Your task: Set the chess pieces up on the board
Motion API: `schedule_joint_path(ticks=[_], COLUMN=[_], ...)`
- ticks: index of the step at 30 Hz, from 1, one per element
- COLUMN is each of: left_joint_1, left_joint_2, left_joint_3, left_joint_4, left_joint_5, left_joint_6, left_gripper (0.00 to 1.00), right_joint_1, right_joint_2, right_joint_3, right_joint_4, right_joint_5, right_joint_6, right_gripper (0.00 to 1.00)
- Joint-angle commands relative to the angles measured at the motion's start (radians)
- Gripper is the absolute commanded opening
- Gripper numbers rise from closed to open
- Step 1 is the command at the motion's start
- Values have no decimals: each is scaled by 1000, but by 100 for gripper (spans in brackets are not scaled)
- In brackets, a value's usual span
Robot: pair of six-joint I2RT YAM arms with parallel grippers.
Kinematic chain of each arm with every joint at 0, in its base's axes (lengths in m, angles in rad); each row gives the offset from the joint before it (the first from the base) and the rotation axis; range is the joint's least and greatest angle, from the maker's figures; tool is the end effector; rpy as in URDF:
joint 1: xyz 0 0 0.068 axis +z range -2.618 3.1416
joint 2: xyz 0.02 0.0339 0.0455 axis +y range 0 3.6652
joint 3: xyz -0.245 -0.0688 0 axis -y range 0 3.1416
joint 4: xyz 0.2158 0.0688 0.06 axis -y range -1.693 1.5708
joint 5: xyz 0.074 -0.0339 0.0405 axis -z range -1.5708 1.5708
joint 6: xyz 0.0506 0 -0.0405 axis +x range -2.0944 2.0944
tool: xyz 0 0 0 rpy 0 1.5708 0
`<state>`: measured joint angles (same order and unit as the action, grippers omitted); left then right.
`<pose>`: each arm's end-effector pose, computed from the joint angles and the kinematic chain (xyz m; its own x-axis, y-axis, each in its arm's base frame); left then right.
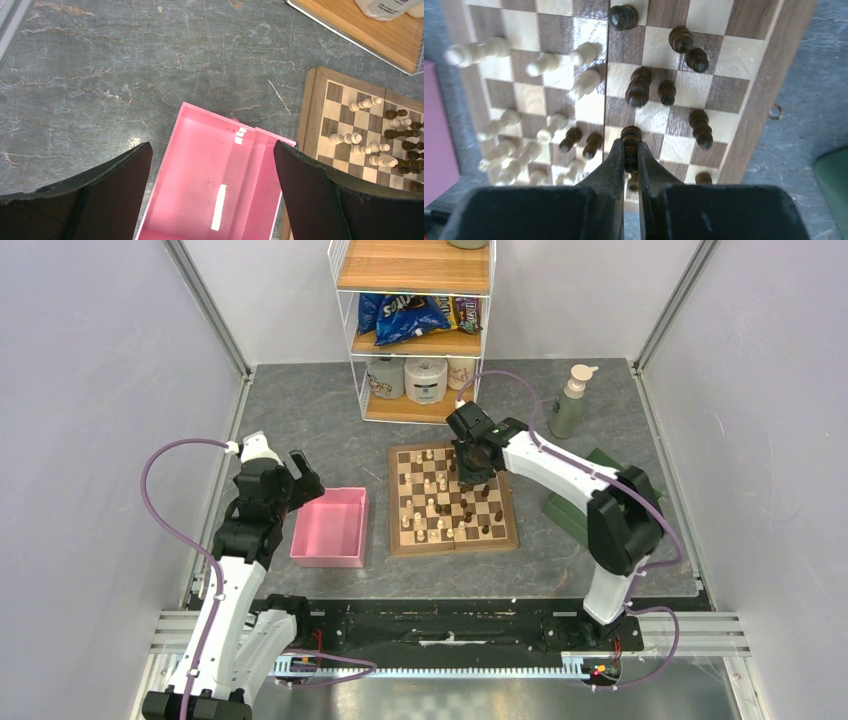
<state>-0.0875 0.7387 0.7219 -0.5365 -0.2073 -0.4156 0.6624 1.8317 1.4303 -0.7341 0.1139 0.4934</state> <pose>0.1610 -0.0037 0.2699 -0.4430 -0.3577 -0.8220 -0.2927 0.9244 -0.2445 0.2856 0.2154 0.2084 -0.9012 -0.1061 -0.4202 -0.1662 0.9800 0.1090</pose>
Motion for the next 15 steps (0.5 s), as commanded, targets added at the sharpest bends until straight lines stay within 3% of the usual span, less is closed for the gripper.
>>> schedule_joint_path(ticks=[1, 6, 15], left_joint_1=[-2, -2, -2], left_joint_2=[0, 0, -5], left_joint_3=[13, 11, 10], left_joint_4=[29, 29, 29], left_joint_5=[-3, -5, -1], left_joint_6=[-28, -28, -26], left_gripper=[99, 99, 99], right_joint_1=[6, -31, -161], right_joint_2=[-167, -199, -30], right_joint_3=[1, 39, 130], right_joint_4=[-28, -69, -40], right_joint_5=[23, 129, 80], right_joint_6=[-32, -60, -56], right_gripper=[6, 5, 6])
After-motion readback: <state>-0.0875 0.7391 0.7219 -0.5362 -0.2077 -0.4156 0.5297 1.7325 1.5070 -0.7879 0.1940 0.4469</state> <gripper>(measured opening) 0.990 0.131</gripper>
